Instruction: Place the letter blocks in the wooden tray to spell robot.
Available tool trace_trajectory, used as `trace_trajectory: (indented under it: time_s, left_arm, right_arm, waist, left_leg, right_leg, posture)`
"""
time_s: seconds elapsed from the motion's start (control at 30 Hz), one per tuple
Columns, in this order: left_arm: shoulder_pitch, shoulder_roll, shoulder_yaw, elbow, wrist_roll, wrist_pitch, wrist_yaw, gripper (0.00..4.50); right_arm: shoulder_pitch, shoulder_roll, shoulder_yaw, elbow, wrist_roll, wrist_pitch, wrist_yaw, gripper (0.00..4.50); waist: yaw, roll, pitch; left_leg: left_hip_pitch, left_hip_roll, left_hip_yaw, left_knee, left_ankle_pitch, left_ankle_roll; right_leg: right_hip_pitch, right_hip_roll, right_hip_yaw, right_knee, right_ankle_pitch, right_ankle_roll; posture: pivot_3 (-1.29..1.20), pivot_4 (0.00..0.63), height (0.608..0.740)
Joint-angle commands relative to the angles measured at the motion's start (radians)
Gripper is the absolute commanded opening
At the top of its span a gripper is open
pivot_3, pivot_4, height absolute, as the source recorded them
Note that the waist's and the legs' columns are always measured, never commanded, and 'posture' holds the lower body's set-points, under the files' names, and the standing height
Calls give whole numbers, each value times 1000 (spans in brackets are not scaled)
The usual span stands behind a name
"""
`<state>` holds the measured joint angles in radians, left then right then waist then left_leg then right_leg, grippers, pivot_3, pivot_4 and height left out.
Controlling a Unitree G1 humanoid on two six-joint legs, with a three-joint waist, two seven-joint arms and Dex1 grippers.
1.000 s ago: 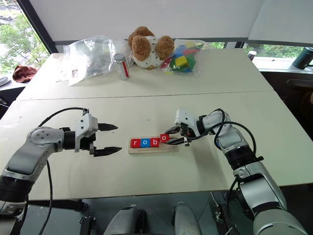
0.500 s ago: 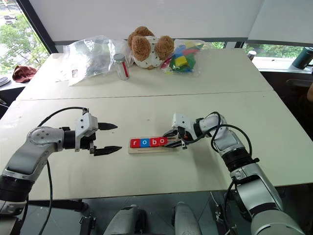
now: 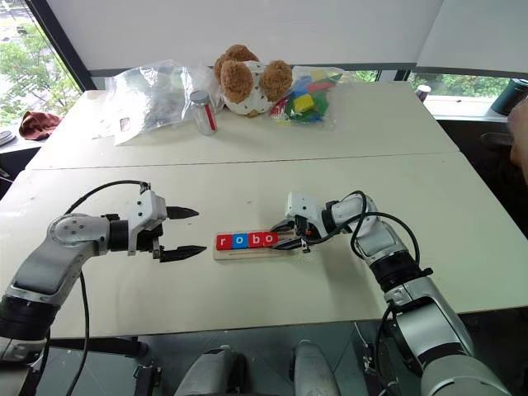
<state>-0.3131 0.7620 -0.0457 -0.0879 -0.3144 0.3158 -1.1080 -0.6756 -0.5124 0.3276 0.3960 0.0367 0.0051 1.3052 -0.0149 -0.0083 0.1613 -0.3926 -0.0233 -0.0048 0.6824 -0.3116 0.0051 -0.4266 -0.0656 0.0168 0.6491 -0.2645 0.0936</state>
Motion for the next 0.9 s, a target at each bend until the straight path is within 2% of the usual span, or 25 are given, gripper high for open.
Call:
trace_trajectory:
  time_s: [0.03,0.1,0.27,0.57,0.9]
  left_arm:
    - [-14,-1,9,-13,-1,-16,2,4500]
    - [-14,-3,10,-14,0,-16,3,4500]
    - [-16,-5,10,-12,1,-14,5,4500]
    - [-15,-9,10,-14,1,-14,10,4500]
    - [-40,-20,-1,7,10,-21,2,4500]
  right_arm:
    - [-8,7,-3,-25,3,-3,1,1109]
    - [-4,5,0,-30,5,1,7,1109]
    - [-8,11,-11,-38,9,5,-8,3603]
    - [11,0,-58,-137,38,60,-73,3603]
    - [43,-21,-37,-150,16,31,-77,3603]
  waist:
    - [0,0,0]
    - [0,0,0]
    - [0,0,0]
    - [2,0,0]
    - [0,0,0]
  left_leg:
    - [0,0,0,0,0,0]
    - [0,0,0,0,0,0]
    - [0,0,0,0,0,0]
    - [0,0,0,0,0,0]
    - [0,0,0,0,0,0]
  right_leg:
    - [0,0,0,0,0,0]
    - [0,0,0,0,0,0]
    - [0,0,0,0,0,0]
    - [0,0,0,0,0,0]
    - [0,0,0,0,0,0]
  posture:
    - [0,150,740]
    - [0,150,740]
    - [0,150,740]
    - [0,150,740]
    - [0,150,740]
